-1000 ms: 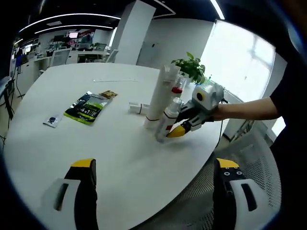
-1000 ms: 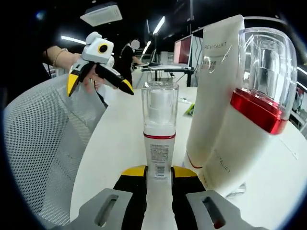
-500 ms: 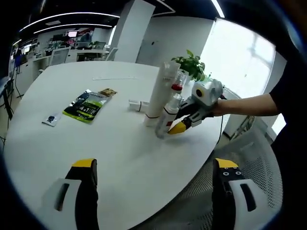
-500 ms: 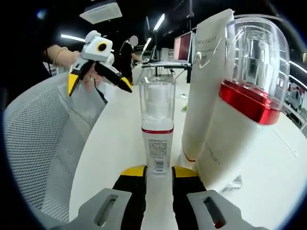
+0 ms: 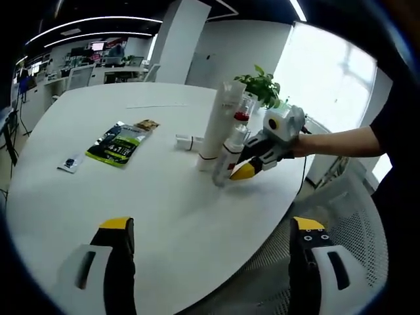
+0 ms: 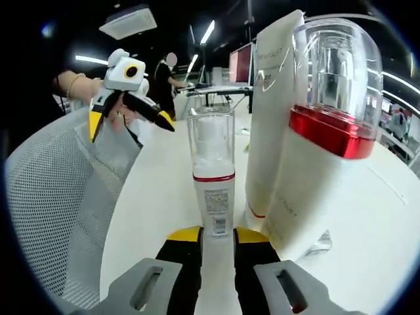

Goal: Arrange the skincare products in the storage area until every visible bottle or jar stands upright without overlapping.

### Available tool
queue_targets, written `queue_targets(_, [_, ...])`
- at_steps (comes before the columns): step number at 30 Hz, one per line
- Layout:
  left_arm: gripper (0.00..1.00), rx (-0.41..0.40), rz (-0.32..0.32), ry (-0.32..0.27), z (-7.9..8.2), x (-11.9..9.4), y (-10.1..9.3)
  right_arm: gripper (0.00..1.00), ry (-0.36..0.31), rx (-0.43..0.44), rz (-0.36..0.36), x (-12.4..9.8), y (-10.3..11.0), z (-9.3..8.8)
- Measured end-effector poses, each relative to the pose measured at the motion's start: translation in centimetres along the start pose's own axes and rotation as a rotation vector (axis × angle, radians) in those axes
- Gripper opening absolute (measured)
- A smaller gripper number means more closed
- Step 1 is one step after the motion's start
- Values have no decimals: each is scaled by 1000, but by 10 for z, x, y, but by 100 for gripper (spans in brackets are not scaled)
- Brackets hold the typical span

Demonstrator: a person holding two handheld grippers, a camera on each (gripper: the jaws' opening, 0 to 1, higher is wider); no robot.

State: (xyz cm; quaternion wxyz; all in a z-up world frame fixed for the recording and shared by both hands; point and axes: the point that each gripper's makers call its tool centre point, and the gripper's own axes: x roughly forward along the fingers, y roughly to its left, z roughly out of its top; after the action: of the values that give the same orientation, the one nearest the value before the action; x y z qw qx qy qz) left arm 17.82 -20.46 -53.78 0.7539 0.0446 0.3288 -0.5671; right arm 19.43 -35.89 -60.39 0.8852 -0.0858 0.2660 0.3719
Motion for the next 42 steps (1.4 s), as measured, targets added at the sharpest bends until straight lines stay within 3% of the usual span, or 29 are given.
queue_targets(13, [91,3,-3,-2,1,0,-1,13,12,50,-13,-24,8,-11])
queue_targets(25, [91,-6,18,-34,8,-5,7,22,-38,200,-128,-55,2,-14])
queue_targets(35, [91,2,51,-63,17,-18,21,36,-58,243,-159,-69,18,-7])
queue_targets(42, [90,9,62,-78,23,-26,21,53,-53,281,-216,-76,24,0])
